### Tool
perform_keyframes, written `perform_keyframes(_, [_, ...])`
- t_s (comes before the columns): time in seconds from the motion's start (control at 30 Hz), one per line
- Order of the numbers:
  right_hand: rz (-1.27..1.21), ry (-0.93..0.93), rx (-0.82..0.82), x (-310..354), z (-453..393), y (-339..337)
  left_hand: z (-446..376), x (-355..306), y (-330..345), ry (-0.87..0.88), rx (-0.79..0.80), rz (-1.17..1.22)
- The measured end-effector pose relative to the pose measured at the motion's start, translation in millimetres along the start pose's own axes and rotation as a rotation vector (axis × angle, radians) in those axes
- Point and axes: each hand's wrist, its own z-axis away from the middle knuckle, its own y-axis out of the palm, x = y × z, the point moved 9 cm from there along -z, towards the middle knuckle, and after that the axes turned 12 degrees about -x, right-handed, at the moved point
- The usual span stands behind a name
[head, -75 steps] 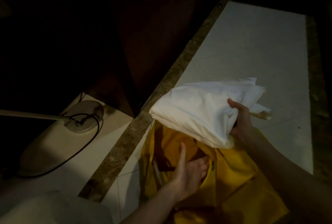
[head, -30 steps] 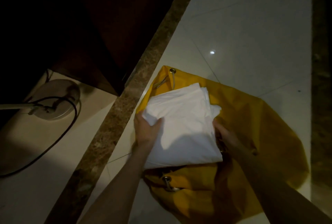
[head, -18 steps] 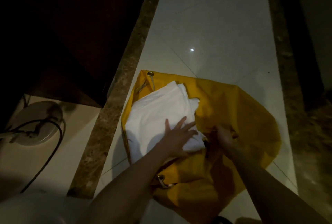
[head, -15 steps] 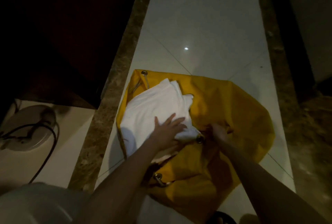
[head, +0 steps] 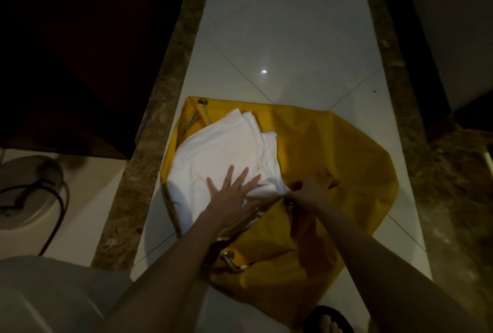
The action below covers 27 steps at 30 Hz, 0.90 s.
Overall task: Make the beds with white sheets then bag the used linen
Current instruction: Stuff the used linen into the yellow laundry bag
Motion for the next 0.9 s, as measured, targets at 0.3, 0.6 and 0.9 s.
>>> perform_keyframes(0.3, [0.145, -0.122, 0.038, 11, -9, -10, 0, 8, 13, -0.079, 0.148, 0.006])
perform_keyframes(0.6, [0.204, -0.338, 0.213, 68, 0, -32, 5, -6, -14, -0.164, 0.276, 0.225])
perform_keyframes(0.9, [0.071, -0.044, 0.174, 53, -26, -20, 10, -26, -17, -0.345, 0.167, 0.587])
